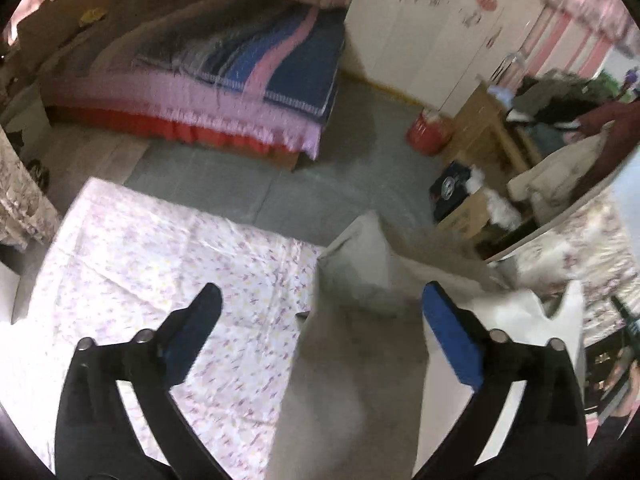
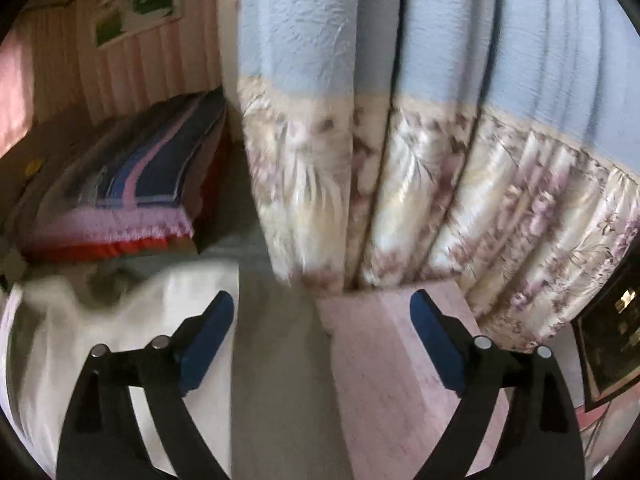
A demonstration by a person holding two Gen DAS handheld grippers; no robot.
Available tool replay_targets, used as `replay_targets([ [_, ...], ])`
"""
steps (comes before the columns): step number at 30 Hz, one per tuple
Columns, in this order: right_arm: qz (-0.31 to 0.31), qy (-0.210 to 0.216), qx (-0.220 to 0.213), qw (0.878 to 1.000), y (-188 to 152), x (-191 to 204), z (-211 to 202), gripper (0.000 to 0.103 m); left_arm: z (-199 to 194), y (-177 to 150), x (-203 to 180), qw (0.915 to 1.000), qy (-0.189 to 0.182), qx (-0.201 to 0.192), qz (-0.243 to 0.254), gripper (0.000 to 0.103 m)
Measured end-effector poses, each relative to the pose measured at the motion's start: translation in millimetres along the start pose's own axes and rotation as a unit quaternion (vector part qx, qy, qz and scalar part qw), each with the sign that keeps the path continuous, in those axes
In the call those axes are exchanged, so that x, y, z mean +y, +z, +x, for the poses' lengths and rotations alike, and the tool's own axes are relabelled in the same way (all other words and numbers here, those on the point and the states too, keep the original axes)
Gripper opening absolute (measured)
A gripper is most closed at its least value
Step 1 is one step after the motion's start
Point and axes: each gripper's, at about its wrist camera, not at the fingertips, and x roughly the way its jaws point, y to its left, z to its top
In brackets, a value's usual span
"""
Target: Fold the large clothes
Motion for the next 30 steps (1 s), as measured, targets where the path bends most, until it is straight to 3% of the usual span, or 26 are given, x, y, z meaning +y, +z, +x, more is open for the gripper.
replay_targets([
  [3, -0.066, -0.007, 0.016, 0.998, -54.0, -0.1, -14.8, 0.093, -29.8, -24.6, 12.3, 0.9998, -0.007, -0.012, 0.015, 0.1],
  [9, -0.11, -0.005, 0.014, 0.994, -137.0, -1.4, -37.4, 0.093, -22.2, -120.5, 38.3, 0.997, -0.035, 0.058, 0.036, 0.1],
  [11, -0.079, 0.012, 0.012, 0.997, -148.7, -9.4, -41.2, 0.093, -11.0, -145.7, 38.3, 0.9943, -0.055, 0.087, 0.029, 0.1],
  [15, 0.024, 0.076, 0.062, 0.995, -156.2, -32.0, -24.2, 0.093, 6.4, -171.2, 31.7, 0.9879, -0.106, 0.113, 0.004, 0.1],
  [19, 0.075, 0.102, 0.109, 0.986, -171.6, -34.7, -0.4, 0.09, 21.2, -180.3, 11.0, 0.9906, -0.068, 0.113, 0.038, 0.1],
  [20, 0.072, 0.112, 0.116, 0.984, -176.5, -28.4, 3.3, 0.078, 22.9, -180.7, 8.2, 0.9907, -0.062, 0.113, 0.044, 0.1],
  [21, 0.072, 0.123, 0.12, 0.983, -181.9, -24.0, 5.0, 0.057, 24.3, -181.4, 5.1, 0.9906, -0.055, 0.116, 0.048, 0.099],
  [22, 0.076, 0.138, 0.128, 0.979, -186.9, -18.6, 8.5, 0.056, 24.8, -181.3, 1.7, 0.9906, -0.052, 0.116, 0.05, 0.096],
  [25, 0.055, 0.116, 0.109, 0.986, -191.2, -2.7, 1.0, 0.039, 22.5, -179.4, -14.5, 0.9897, -0.057, 0.111, 0.071, 0.068],
  [26, 0.053, 0.119, 0.107, 0.986, -191.0, -1.3, -0.7, 0.028, 20.5, -179.3, -20.4, 0.9891, -0.064, 0.106, 0.08, 0.051],
  [27, 0.051, 0.123, 0.104, 0.986, -189.4, 0.2, -4.5, 0.022, 18.6, -178.1, -29.2, 0.9891, -0.065, 0.099, 0.088, 0.04],
  [30, 0.064, 0.146, 0.088, 0.983, -181.4, -6.4, -25.1, 0.016, 7.4, -173.1, -35.4, 0.9911, -0.064, 0.078, 0.086, 0.025],
])
